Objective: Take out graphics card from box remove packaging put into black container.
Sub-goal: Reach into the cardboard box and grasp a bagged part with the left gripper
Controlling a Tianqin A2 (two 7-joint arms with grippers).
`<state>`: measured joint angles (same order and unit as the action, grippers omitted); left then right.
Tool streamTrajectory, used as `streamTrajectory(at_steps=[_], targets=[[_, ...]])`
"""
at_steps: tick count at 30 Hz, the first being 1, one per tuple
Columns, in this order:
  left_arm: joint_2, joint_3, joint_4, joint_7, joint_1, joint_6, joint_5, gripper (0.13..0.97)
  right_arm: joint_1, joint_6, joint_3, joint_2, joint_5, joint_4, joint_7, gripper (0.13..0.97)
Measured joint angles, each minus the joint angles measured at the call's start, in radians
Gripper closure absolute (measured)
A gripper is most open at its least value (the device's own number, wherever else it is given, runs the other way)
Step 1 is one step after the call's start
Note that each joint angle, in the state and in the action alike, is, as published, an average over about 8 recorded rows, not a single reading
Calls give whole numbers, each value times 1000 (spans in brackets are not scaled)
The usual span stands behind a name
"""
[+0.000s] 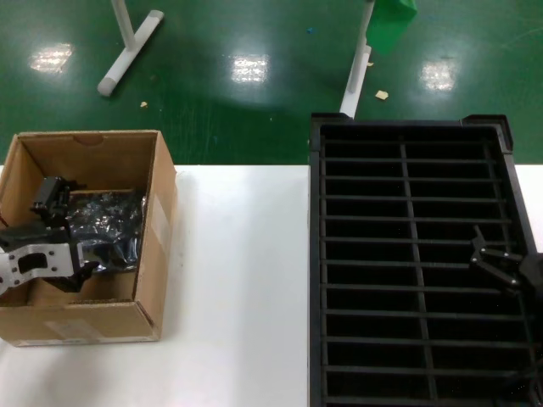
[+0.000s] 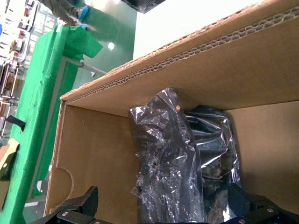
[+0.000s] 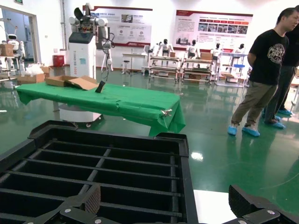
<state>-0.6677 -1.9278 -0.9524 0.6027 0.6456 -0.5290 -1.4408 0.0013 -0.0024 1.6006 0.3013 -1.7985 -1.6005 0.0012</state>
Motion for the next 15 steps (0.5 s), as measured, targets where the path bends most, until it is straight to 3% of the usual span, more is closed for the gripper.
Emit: streamTrajectory(at_steps=[15], targets=[[24, 26, 62, 127, 36, 15, -44, 137, 0, 0, 0, 0, 0, 0, 0, 129]])
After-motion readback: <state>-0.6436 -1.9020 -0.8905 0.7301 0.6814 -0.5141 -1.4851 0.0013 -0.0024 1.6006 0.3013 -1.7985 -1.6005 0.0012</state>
